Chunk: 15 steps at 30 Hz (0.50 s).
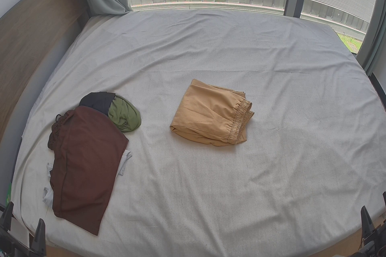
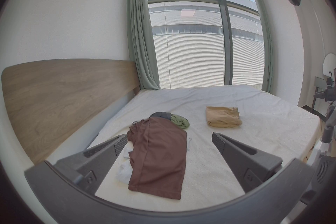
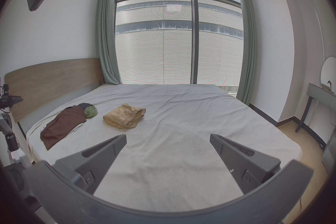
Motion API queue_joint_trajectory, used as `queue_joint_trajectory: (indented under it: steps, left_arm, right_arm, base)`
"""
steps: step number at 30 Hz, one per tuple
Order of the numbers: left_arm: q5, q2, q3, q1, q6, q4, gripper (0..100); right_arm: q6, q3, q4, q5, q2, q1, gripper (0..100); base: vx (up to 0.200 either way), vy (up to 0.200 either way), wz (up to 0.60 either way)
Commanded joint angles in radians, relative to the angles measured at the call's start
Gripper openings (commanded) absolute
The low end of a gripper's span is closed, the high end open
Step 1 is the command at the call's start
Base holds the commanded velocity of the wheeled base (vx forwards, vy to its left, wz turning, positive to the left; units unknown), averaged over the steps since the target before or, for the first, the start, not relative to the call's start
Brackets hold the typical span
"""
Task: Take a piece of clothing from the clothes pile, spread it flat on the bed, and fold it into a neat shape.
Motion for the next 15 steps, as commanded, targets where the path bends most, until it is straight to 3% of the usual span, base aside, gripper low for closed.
queue_joint_trajectory:
  steps: [1,15]
  left_arm:
    - [-0.009,-0.015,0.018,-0.002,-0.009,0.06,100]
    - [-0.007,-0.015,0.018,-0.003,-0.043,0.05,100]
  right_arm:
    - [-0.005,0.016,0.0,0.002,-0.002,0.001,100]
    - [-0.004,0.016,0.0,0.01,-0.002,0.002,100]
  base:
    - [0.0,0.0,0.0]
    - [0.0,0.0,0.0]
